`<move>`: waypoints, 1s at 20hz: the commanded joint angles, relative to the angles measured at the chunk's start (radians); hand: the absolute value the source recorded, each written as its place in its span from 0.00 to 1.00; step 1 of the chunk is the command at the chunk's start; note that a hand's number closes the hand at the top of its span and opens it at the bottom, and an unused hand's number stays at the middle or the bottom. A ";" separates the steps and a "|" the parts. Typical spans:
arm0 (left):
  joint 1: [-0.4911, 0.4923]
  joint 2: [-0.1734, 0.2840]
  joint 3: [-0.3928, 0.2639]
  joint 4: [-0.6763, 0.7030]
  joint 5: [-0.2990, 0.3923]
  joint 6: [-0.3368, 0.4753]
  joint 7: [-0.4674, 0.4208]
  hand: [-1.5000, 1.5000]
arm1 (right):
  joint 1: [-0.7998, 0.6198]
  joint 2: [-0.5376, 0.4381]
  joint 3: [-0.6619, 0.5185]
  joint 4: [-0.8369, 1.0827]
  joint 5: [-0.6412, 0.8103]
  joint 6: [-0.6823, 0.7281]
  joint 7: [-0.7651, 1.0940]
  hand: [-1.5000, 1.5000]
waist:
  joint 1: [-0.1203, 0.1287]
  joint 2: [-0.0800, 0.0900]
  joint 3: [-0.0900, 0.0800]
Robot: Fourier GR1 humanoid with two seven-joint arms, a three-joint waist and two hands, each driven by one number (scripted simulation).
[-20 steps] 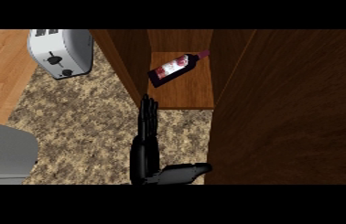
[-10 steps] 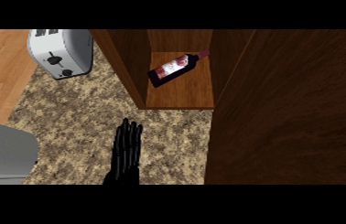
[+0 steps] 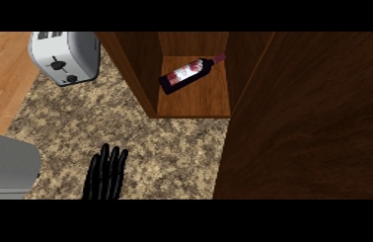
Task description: Pick up the wine, place it into the cabinet and close the cabinet
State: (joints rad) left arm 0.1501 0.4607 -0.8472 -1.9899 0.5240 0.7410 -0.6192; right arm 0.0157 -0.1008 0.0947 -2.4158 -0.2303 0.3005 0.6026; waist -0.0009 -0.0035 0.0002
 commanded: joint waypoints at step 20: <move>0.329 0.315 0.516 -0.158 0.312 -0.374 -0.065 0.00 | 0.085 0.100 0.603 -0.135 0.074 -0.070 0.169 1.00 | 0.011 -0.005 -0.002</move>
State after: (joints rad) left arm 0.4135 0.7330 -0.4236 -2.1352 0.7813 0.4344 -0.6790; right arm 0.1058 -0.0067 0.5584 -2.4167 -0.2403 0.2830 0.7265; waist 0.0058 -0.0075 -0.0015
